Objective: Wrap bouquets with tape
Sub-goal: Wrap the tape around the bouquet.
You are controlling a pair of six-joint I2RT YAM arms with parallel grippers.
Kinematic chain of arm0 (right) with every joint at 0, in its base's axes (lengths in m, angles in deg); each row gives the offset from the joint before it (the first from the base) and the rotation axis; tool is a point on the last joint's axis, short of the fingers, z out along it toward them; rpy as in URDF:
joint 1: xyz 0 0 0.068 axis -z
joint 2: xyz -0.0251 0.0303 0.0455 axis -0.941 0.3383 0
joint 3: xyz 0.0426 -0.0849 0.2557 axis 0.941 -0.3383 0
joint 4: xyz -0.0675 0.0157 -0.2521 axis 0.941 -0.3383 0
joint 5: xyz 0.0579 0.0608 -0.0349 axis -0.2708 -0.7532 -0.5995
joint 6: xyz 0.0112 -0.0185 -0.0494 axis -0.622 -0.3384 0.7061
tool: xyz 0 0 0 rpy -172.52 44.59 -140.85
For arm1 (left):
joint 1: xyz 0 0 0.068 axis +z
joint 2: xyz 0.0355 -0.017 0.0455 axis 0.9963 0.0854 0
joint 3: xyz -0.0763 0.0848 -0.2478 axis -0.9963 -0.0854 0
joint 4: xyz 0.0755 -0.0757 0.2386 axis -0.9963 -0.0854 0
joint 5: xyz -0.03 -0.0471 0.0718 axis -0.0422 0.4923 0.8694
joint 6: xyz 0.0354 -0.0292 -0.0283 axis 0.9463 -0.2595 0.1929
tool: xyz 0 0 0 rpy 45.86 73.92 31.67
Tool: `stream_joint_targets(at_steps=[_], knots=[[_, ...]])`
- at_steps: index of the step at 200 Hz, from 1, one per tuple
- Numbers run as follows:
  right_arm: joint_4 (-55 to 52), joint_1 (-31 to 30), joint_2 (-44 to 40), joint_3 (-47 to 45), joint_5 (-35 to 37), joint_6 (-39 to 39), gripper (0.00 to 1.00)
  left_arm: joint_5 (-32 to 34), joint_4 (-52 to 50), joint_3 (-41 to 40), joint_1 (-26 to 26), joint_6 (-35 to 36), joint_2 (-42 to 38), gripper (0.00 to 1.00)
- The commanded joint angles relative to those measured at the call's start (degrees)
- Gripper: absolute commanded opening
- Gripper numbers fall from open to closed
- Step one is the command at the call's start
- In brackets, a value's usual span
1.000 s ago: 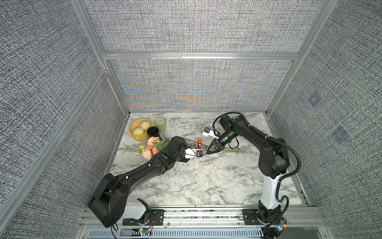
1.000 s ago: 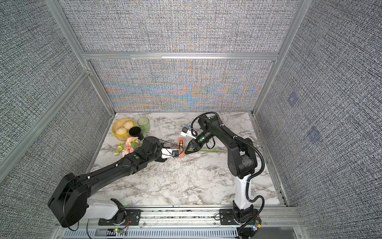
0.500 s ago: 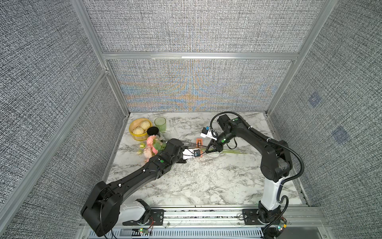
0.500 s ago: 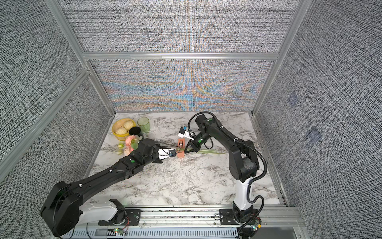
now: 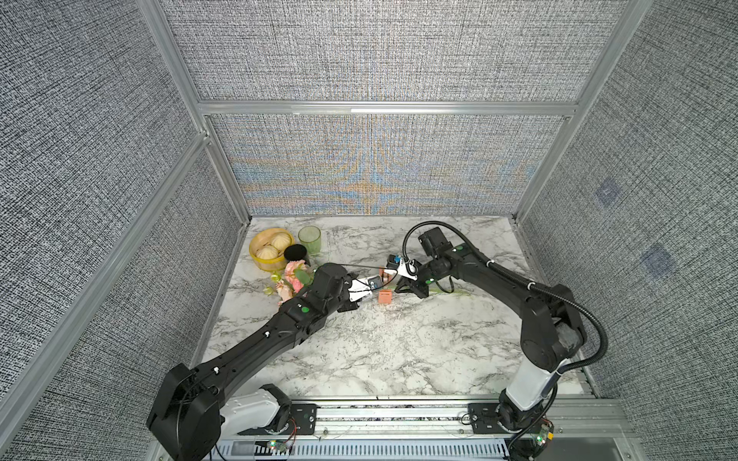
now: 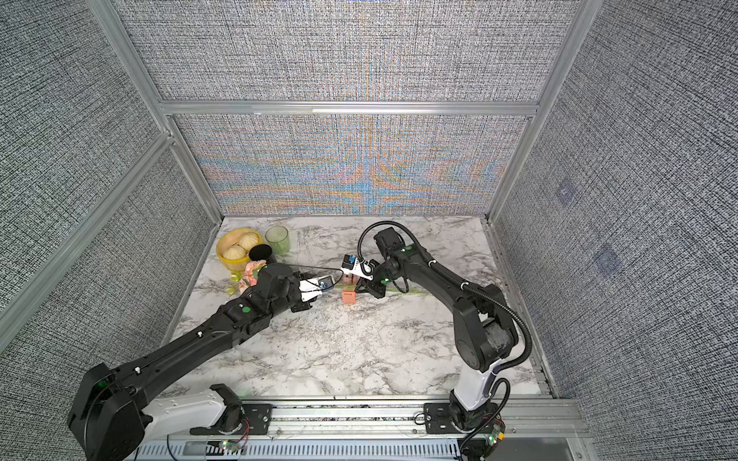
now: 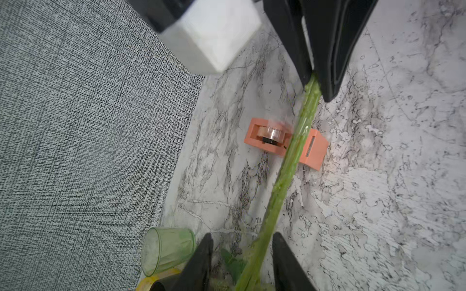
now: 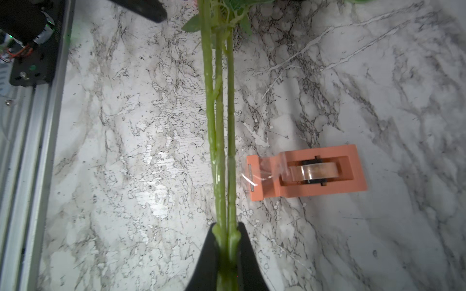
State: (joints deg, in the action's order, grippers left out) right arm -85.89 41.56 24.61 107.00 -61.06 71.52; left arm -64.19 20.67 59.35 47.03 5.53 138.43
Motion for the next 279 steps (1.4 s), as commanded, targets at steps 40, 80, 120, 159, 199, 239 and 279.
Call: stream_joint_targets(at_steps=[40,80,120,159,199,239,279], knots=[[28.83,-0.92,-6.71,-15.23,2.26,8.09,0.0,-12.15,-10.31,7.06,5.59,-5.15,1.92,0.55],[50.73,-1.82,-8.63,-26.75,2.74,12.84,0.0,-19.03,-24.33,15.86,5.63,-2.48,9.14,0.58],[59.83,-3.02,-8.63,-30.61,7.49,16.74,0.0,-19.96,-26.96,18.4,5.59,-0.4,14.89,0.59],[64.06,-3.41,-9.45,-33.26,8.54,18.42,0.0,-19.75,-24.82,18.58,5.57,0.83,18.03,0.59],[74.58,-4.39,-8.34,-36.74,11.31,21.09,0.0,-18.21,-24.16,20.58,5.74,1.16,22.84,0.57],[82.79,-5.41,-7.18,-38.84,13.92,23.15,0.0,-18.78,-26.52,24.08,5.88,1.12,26.74,0.51],[89.11,-5.61,-6.09,-40.4,15.99,25.75,0.0,-19.1,-29.18,25.6,5.9,1.84,27.82,0.28]])
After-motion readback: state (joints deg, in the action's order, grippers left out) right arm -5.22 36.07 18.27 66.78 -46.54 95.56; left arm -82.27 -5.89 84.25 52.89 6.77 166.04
